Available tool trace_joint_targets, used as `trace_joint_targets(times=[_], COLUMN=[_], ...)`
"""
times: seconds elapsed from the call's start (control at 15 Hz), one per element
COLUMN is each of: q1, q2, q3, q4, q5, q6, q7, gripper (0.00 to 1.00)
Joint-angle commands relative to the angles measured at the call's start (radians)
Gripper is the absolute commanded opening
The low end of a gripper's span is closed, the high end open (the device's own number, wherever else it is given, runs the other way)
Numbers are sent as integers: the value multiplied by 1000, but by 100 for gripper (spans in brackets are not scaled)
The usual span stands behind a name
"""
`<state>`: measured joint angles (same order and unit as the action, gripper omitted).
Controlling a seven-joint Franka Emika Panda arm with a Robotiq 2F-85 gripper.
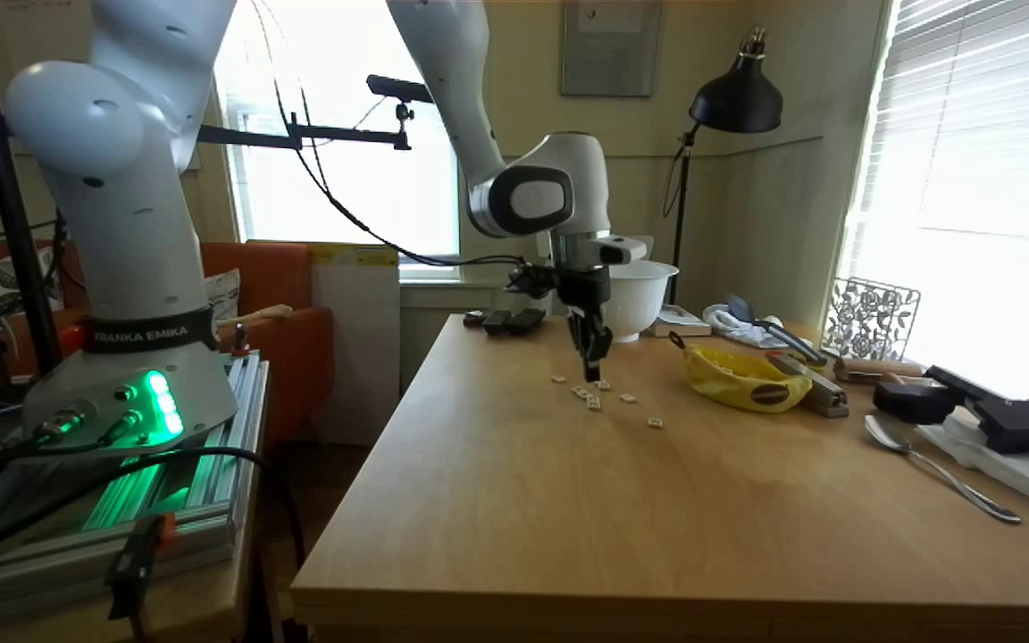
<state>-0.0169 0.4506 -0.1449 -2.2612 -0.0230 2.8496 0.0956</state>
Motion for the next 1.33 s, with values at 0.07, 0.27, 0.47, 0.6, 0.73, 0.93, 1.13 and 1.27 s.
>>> trace_joint_targets(times=[0.07,0.27,0.47,0.6,0.73,0.93,1.13,1.27], q1=[-29,-51,-77,-92,-109,-139,-171,-195], q2=[38,59,76,85,89,89,88,87], q3=[15,31,54,66,82,108,135,156], q4=[3,2,5,5,6,6,4,3], q5=[3,10,19,21,23,21,12,11], q6=[57,90,116,131,136,125,113,110], q7=[-26,-47,-65,-73,-86,-124,-182,-223], gripper=[0,0,0,0,0,0,0,0])
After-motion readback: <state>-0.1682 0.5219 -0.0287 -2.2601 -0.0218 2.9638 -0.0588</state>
